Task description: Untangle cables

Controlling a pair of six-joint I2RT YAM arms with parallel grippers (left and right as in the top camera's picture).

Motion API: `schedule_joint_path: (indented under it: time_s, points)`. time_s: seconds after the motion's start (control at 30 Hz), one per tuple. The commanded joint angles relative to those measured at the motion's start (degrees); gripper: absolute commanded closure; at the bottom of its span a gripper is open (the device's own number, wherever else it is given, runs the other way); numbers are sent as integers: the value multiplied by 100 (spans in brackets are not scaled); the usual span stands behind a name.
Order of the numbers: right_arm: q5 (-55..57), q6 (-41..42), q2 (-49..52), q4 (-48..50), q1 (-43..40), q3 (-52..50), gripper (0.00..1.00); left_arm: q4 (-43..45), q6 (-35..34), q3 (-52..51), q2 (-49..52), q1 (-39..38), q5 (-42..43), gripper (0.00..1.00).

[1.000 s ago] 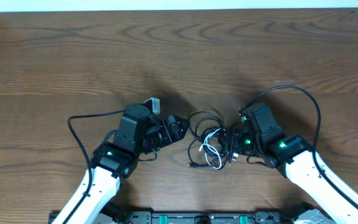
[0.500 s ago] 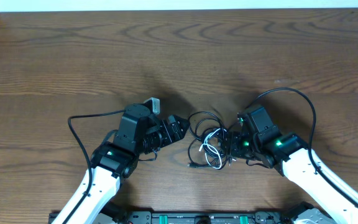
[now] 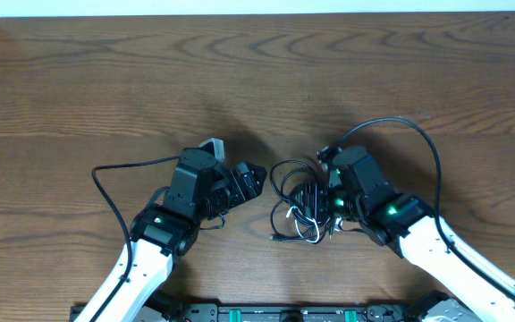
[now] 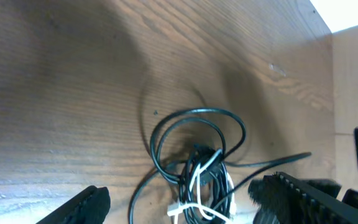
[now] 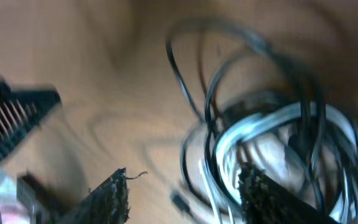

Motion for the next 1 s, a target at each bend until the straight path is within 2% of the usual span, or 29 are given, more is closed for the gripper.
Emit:
schedule_joint_path:
  time_s: [0.0, 0.07, 0.13, 0.17, 0.3, 0.37, 0.43, 0.57, 0.6, 0.63, 0.7, 0.73, 0.83, 0.97]
  points:
    - [374, 356, 457, 376, 144, 79, 49, 13, 118, -7, 20, 31, -293, 17]
    - [369, 581, 793, 573, 293, 79, 55, 13, 118, -7, 20, 31, -293, 17]
    - [378, 997, 1110, 531, 448, 81, 67, 11, 118, -7, 20, 31, -293, 17]
    - [389, 1235, 1222, 428, 492, 81, 69, 11, 118, -7, 20, 31, -293, 17]
    - [844, 2170, 1515, -181, 634, 81, 65, -9, 118, -7, 20, 28, -293, 17]
    - [1403, 2240, 1556, -402, 713, 81, 54, -7, 118, -7, 22, 31, -293, 17]
    - [1513, 2236, 1602, -332, 710, 81, 52, -7, 118, -7, 22, 28, -293, 17]
    - [1484, 2234, 1860, 39, 710, 79, 52, -13, 118, -7, 22, 28, -289, 17]
    - [1467, 2221, 1963, 125, 710, 79, 54, -13, 116, -7, 22, 28, -286, 17]
    - [1445, 2218, 2079, 210, 713, 79, 64, -13, 116, -7, 22, 28, -286, 17]
    - [1333, 1987, 2308, 424, 713, 81, 87, -28, 116, -7, 22, 28, -286, 17]
    - [1246, 1821, 2369, 527, 710, 81, 94, -42, 116, -7, 22, 28, -286, 17]
    - [824, 1200, 2238, 811, 662, 94, 99, -166, 118, -7, 22, 28, -289, 17]
    - [-332, -415, 1427, 986, 428, 114, 99, -208, 118, -7, 20, 28, -264, 17]
